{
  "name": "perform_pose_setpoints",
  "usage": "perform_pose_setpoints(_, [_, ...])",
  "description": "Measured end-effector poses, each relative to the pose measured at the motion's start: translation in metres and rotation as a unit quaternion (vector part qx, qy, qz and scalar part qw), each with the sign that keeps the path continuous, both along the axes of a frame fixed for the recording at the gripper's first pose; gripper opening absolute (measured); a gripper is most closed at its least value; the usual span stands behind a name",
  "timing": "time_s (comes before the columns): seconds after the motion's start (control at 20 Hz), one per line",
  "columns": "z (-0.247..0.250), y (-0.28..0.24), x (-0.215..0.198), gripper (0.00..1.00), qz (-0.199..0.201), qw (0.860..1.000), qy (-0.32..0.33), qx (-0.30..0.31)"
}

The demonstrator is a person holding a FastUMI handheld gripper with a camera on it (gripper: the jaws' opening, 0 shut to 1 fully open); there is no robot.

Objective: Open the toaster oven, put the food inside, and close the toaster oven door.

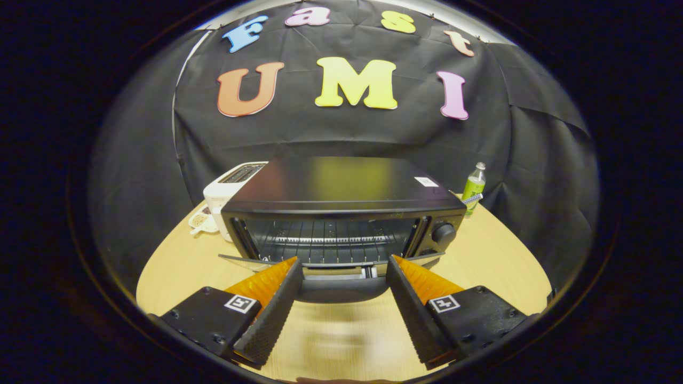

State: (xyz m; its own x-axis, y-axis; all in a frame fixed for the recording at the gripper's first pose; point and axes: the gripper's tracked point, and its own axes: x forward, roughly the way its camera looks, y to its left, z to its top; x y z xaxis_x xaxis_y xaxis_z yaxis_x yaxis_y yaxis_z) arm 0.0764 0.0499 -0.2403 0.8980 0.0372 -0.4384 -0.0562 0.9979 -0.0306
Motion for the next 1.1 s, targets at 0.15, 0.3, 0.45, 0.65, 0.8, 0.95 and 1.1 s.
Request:
perform_pose_setpoints(0.15, [-0.019,-0.006,-0.02,1.0,0.005,1.0,-0.014,0.013])
perform_pose_setpoints(0.3, [-0.046,-0.008,-0.035,1.0,0.009,0.999,-0.009,0.035])
perform_pose_setpoints(0.45, [-0.073,-0.013,-0.046,1.0,0.009,0.999,0.016,0.037])
perform_pose_setpoints(0.65, [-0.1,-0.017,-0.051,1.0,0.005,0.997,0.057,0.059])
perform_pose_setpoints(0.8, [-0.096,-0.017,-0.049,0.98,0.014,0.994,0.073,0.083])
perform_pose_setpoints(0.95, [-0.081,-0.002,-0.056,0.97,0.051,0.984,0.096,0.142])
perform_pose_setpoints(1.1, [-0.055,0.037,-0.066,0.95,0.14,0.96,0.13,0.203])
